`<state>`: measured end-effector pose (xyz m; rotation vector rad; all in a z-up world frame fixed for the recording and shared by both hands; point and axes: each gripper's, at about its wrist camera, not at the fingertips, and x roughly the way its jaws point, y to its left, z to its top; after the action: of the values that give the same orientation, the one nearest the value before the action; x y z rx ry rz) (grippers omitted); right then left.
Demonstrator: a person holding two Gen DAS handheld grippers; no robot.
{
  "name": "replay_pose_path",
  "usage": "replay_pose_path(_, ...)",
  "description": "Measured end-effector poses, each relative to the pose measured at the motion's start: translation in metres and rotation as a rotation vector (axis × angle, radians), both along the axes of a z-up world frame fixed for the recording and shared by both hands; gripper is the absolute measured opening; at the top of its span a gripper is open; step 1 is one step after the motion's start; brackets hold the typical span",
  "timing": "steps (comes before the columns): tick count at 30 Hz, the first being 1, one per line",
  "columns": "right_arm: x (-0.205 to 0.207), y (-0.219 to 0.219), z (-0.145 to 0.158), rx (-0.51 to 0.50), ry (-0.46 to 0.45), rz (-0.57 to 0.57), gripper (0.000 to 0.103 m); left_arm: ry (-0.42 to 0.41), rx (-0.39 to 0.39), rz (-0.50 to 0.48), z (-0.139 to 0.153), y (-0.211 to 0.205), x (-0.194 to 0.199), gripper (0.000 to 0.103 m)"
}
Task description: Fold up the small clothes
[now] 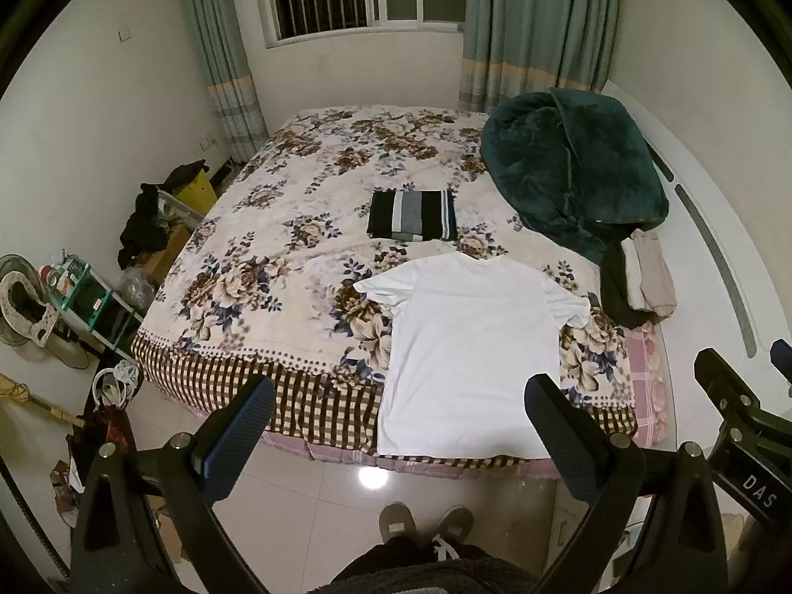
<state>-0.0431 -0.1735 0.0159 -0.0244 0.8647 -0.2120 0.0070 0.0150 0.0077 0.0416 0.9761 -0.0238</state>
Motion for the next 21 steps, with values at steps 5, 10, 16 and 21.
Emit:
replay_pose_path(5, -0.0009, 0.0026, -0.0001, -0.004, -0.003, -0.001, 0.103, -0.001, -0.002, 0.000, 0.0019, 0.0013, 0.0021, 0.103)
replay_pose_path(10, -0.0016, 0.0041, -0.0009, -0.006, -0.006, -0.001, 0.103, -0.006, -0.003, 0.002, 0.0005, -0.0016, -0.0002, 0.103)
replay_pose_path(16, -0.0001, 0.0039, 0.0019, -0.006, -0.008, 0.001, 0.103, -0.006, -0.004, 0.003, 0.0041, 0.0033, 0.0017, 0.103)
replay_pose_path(21, -0.0027, 0.0050, 0.0009, -0.007, -0.010, -0.002, 0.103, -0.009, -0.005, 0.003, 0.0033, 0.0029, 0.0001, 0.103)
